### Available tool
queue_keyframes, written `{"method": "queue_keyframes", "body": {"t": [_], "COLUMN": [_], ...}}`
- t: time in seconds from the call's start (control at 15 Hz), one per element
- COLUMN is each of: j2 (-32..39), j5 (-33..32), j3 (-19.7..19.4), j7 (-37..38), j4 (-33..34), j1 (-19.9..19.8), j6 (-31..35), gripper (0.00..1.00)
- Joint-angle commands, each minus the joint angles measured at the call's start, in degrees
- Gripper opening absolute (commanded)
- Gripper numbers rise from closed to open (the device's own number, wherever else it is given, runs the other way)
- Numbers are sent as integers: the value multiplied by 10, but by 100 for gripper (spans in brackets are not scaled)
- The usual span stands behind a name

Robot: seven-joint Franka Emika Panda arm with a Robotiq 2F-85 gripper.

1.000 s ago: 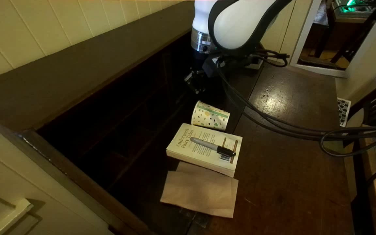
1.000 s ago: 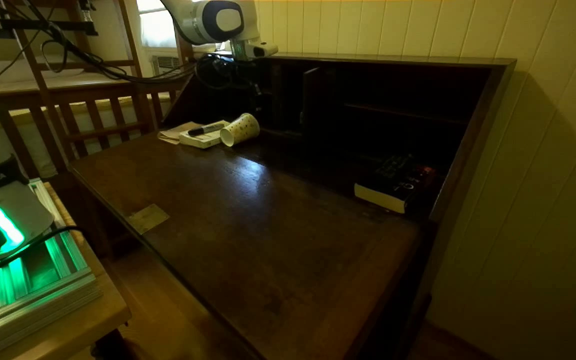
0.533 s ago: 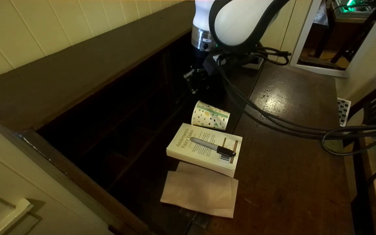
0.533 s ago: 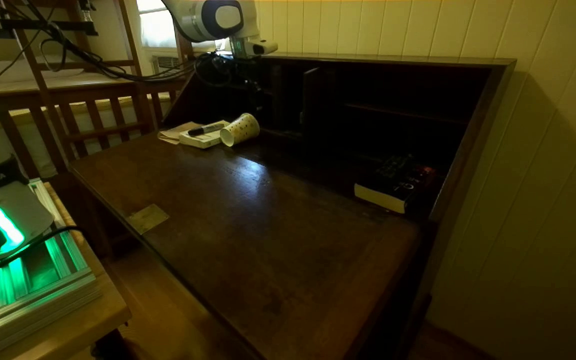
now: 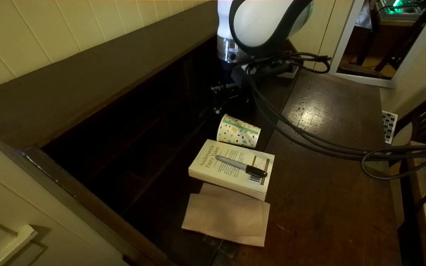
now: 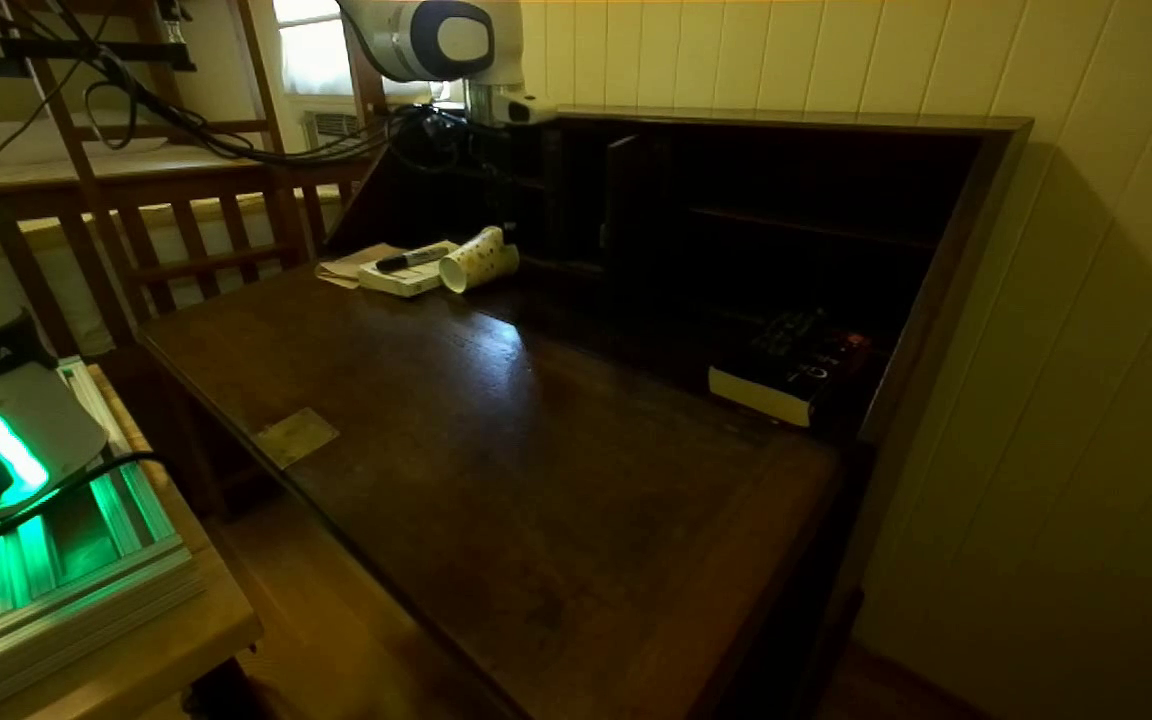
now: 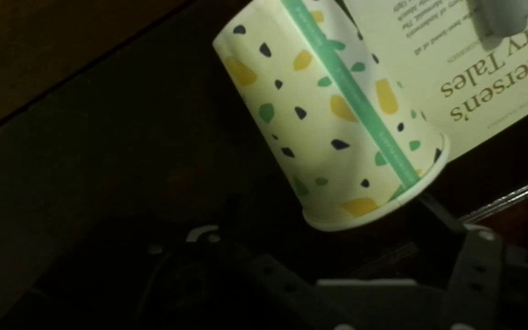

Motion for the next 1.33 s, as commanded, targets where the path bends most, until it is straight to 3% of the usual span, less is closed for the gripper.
{"method": "queue_keyframes", "body": {"t": [0.0,0.07,0.2,0.87,1.27], "j2": [22,26,31,19,-13], "j5": [16,16,15,-1,2], "j3": [8,8,8,2,8], "j7": [-23,-25,-29,-41,-68], "j4": [32,35,41,38,19], "j1": [-12,-13,-15,-14,-15], "j6": [-37,-42,-55,-82,-75], "gripper": [100,75,72,1,1]}}
